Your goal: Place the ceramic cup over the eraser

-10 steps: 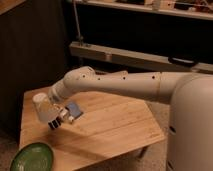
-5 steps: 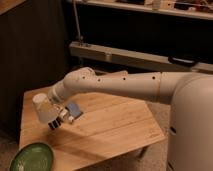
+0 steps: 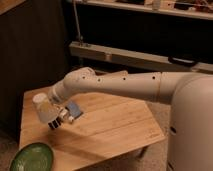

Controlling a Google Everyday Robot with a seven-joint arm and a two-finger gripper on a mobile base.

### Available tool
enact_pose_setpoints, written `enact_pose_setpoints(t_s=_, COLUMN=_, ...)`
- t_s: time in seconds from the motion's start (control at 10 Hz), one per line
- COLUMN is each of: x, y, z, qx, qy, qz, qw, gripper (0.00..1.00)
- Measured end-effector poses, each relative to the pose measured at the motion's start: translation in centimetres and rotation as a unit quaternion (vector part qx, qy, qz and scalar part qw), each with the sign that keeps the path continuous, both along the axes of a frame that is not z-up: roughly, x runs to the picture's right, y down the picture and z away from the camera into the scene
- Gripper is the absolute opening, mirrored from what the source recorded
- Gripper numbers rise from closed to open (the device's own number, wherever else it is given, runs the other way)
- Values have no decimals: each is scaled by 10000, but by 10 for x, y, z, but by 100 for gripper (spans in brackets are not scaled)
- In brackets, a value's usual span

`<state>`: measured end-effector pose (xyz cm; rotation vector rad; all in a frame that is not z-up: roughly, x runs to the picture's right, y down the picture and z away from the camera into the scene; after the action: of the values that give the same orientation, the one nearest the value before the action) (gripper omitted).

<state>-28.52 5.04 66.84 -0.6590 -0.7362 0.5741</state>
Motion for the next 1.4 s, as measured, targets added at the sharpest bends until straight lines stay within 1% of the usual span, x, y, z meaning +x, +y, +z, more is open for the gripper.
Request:
enact_pose_setpoints(t_s=0.1, x=0, y=0, z=0, qx=0, qy=0, qz=0, qw=10000, gripper=36)
enact_pose_setpoints(t_s=0.2, x=0, y=0, z=0, qx=-1, qy=1, qz=1, qw=10000, gripper=25)
enact_pose_setpoints(t_s=0.3, x=0, y=0, z=0, qx=0, qy=1, qz=1, qw=10000, gripper=19)
enact_pose_setpoints(t_s=0.4, x=0, y=0, z=0, qx=0, qy=1, qz=1, qw=10000, gripper=20)
enact_pose_setpoints(t_s=0.5, x=0, y=0, z=0, qx=0, qy=1, qz=1, qw=10000, gripper=24)
enact_pose_setpoints(t_s=1.0, x=0, y=0, z=0, qx=-1, qy=1, qz=1, qw=10000, gripper=76)
enact_pose_setpoints(t_s=1.1, x=0, y=0, z=0, qx=-2, qy=1, qz=2, qw=10000, gripper=79)
enact_pose_setpoints(t_s=1.4, x=0, y=0, z=0, qx=-2, qy=0, qz=2, qw=10000, gripper=80)
